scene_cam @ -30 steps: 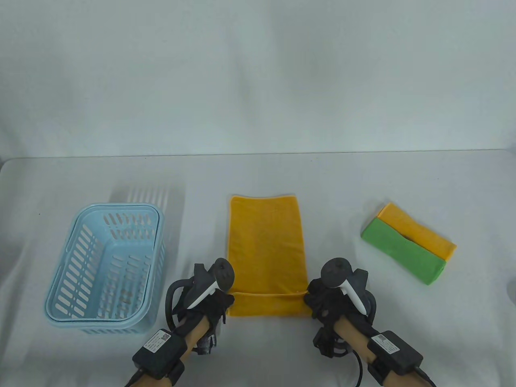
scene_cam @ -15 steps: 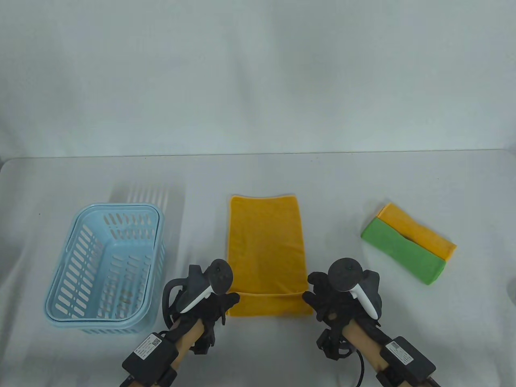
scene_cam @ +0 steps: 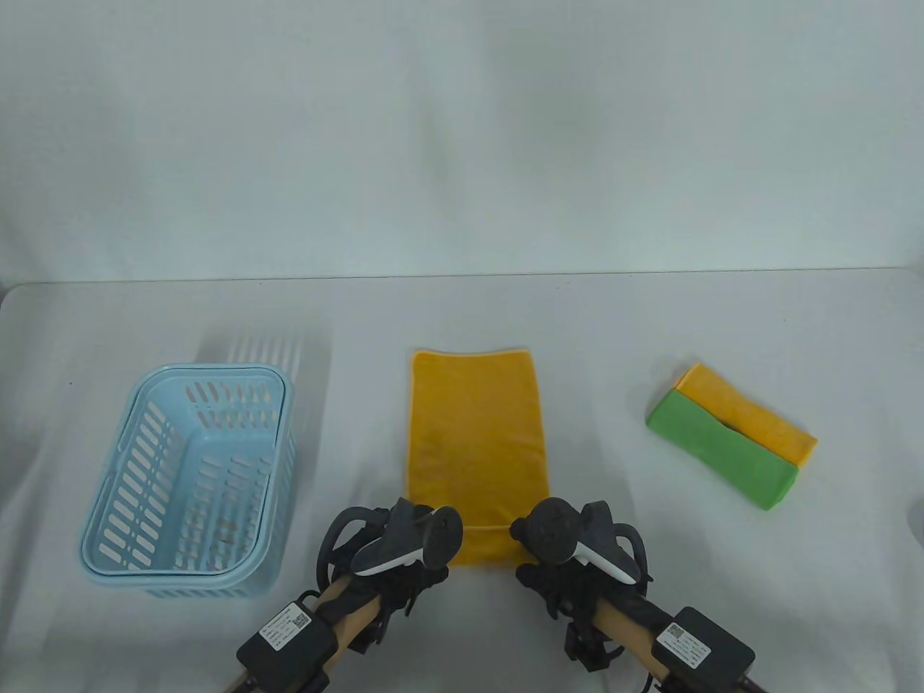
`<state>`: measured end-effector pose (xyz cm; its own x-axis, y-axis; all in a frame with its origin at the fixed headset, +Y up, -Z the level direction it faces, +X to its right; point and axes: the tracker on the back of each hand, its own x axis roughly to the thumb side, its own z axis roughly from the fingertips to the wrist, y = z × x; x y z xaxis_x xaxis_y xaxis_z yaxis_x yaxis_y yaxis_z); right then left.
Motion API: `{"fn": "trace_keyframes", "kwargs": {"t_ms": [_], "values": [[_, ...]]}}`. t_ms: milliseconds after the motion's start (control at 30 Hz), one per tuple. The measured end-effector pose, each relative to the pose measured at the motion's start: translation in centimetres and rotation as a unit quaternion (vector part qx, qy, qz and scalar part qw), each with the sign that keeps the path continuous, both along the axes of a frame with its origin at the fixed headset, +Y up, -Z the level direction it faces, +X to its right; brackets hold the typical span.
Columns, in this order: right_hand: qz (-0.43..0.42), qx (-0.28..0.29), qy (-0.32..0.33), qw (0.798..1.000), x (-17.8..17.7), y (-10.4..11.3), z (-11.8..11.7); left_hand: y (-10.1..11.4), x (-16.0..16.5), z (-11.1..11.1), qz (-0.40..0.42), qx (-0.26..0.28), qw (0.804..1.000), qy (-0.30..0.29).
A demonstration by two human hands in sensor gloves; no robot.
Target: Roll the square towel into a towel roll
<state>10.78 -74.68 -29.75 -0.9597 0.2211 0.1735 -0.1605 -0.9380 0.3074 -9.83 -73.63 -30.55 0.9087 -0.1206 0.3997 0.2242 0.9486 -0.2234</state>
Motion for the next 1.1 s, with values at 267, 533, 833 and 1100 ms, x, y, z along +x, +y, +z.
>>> {"fn": "trace_keyframes", "kwargs": {"t_ms": [267,533,833,1100], "values": [[0.072,0.037,0.015,0.997,-0.1,-1.3,-0.2,-1.0,-0.7,-0.3,-0.005,-0.012,1.0,0.012],[0.034,0.065,0.004,0.997,0.2,-1.0,-0.5,-1.9,-0.8,-0.5,-0.019,-0.027,0.999,0.017],[-0.05,0.041,-0.042,0.997,1.8,-0.2,-1.9,-1.3,-1.7,-1.6,0.025,-0.02,0.999,0.037],[-0.126,-0.038,-0.063,0.989,3.0,0.0,-2.3,0.1,-2.8,-2.0,0.106,-0.073,0.99,0.061]]}}
